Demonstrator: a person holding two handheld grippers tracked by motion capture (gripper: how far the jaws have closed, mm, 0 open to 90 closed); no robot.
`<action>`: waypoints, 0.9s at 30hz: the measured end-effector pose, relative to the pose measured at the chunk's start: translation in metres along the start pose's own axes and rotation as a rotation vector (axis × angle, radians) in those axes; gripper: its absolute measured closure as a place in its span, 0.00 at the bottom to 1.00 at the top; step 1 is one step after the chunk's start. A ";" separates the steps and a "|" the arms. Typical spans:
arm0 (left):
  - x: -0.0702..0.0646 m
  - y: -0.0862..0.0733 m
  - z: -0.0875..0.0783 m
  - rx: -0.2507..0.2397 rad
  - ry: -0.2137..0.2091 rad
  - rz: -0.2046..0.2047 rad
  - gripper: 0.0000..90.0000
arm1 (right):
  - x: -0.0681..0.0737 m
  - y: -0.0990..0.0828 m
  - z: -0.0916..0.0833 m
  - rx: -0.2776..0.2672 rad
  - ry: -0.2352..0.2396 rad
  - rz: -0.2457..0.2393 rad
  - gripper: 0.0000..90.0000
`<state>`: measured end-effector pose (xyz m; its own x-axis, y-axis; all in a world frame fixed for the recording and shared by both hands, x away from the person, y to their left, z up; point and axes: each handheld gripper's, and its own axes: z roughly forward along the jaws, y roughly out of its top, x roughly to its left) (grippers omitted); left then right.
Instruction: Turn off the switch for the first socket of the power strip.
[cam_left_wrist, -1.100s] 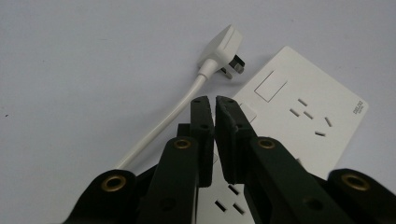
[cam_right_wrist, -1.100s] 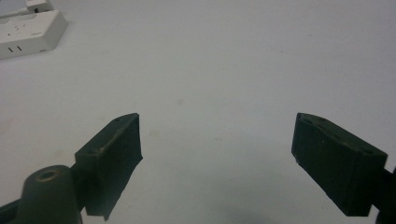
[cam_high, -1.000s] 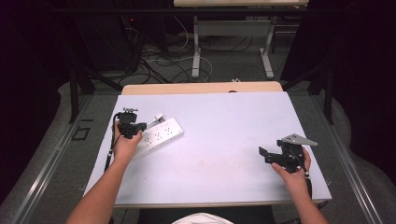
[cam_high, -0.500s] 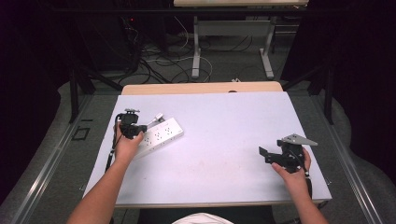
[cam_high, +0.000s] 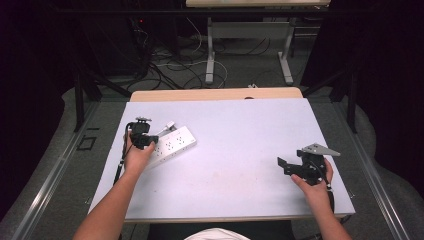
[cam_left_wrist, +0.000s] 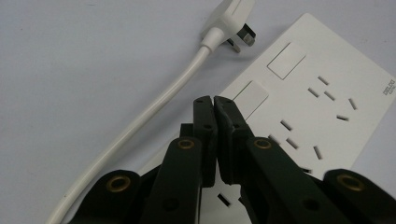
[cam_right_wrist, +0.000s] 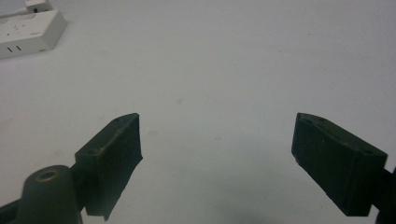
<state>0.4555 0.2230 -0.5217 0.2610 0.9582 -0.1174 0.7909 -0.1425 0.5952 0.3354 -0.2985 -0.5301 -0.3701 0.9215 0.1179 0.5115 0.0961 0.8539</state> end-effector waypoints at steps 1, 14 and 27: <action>0.000 0.000 0.000 0.001 0.001 0.001 0.98 | 0.000 0.000 0.000 0.004 0.004 -0.001 0.17; -0.001 0.000 0.000 -0.001 0.006 -0.001 0.98 | 0.000 0.000 0.000 0.001 0.006 0.003 0.17; -0.001 0.000 0.000 -0.001 0.003 -0.003 0.98 | -0.001 0.000 0.000 0.001 0.006 0.004 0.17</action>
<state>0.4555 0.2223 -0.5221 0.2564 0.9595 -0.1168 0.7911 -0.1389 0.5957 0.3356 -0.2990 -0.5301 -0.3728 0.9195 0.1245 0.5139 0.0928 0.8528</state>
